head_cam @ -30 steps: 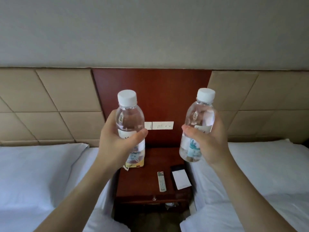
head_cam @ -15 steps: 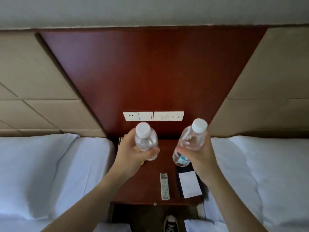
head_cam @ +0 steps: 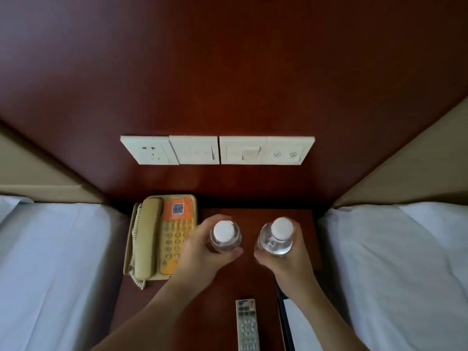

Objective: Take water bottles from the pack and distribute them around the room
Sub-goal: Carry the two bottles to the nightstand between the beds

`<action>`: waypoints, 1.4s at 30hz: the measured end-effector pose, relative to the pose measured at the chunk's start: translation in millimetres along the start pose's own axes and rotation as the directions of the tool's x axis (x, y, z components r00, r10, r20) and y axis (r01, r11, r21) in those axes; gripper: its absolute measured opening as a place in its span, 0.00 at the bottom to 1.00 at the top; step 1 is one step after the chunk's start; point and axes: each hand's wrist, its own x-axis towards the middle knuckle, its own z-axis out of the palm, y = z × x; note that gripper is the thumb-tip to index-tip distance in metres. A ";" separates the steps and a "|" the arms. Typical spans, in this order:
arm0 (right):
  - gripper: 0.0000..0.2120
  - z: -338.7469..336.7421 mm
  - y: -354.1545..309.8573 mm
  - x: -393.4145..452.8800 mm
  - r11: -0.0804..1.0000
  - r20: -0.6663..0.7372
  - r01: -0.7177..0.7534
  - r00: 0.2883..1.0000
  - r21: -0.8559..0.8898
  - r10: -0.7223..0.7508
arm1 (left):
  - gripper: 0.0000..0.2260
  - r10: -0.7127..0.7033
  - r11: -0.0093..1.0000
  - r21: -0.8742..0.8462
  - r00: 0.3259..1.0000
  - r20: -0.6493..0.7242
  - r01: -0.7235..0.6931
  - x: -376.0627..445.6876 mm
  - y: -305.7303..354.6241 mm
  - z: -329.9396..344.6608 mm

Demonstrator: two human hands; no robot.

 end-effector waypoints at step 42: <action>0.30 7.7 83.2 139.6 0.889 0.291 0.149 0.957 -0.433 -0.019 | 0.32 -0.099 0.926 0.377 0.980 0.170 0.029 117.5 -118.2 50.4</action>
